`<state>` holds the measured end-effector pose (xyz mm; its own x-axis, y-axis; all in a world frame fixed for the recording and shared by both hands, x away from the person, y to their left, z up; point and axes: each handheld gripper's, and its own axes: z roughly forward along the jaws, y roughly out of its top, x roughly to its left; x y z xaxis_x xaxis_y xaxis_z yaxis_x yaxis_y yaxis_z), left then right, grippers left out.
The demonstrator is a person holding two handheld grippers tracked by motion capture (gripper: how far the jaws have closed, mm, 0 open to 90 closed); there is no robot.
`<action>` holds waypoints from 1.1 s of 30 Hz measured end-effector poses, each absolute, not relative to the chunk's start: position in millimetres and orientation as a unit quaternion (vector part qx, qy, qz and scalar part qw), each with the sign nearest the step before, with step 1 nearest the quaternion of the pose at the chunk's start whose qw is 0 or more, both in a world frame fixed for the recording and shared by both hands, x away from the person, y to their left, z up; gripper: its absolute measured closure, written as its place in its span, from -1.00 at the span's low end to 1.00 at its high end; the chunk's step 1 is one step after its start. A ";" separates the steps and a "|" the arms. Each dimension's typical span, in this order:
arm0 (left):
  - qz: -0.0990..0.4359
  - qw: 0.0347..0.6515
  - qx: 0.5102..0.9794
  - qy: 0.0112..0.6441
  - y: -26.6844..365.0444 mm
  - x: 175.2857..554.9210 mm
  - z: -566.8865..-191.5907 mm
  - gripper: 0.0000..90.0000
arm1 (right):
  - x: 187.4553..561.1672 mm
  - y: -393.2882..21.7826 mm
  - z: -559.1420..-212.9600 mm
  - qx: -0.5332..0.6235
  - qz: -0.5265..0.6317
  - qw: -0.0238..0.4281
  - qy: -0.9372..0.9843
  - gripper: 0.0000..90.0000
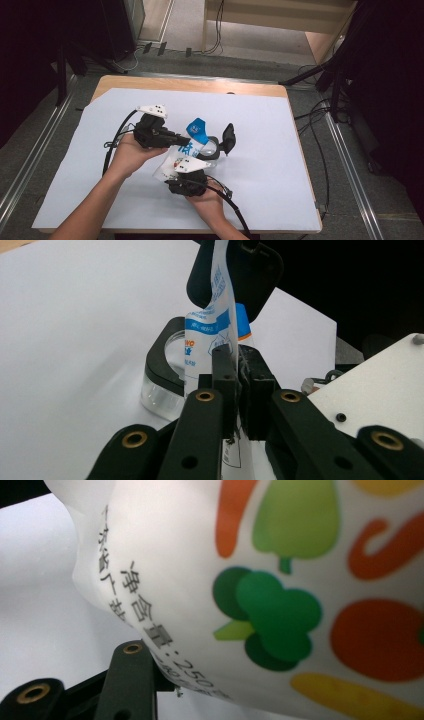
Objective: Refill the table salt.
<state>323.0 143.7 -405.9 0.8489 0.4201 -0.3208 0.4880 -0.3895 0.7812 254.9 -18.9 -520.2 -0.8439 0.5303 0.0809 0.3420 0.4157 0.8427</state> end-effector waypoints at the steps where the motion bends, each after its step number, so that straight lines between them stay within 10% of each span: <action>1: -0.037 0.479 0.834 0.271 143.3 323.5 -407.2 0.93 | 255.0 -19.1 -520.6 0.264 0.474 0.097 0.835 0.15; 33: -0.043 0.467 0.834 0.290 135.6 329.7 -417.8 0.83 | 253.6 -19.5 -514.2 0.299 0.500 0.036 0.812 0.15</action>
<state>329.7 135.6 -417.8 0.8286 0.4424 -0.3431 0.5236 -0.3954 0.7547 253.6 -19.5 -514.2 -0.8184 0.5218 0.2408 0.4499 0.3209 0.8334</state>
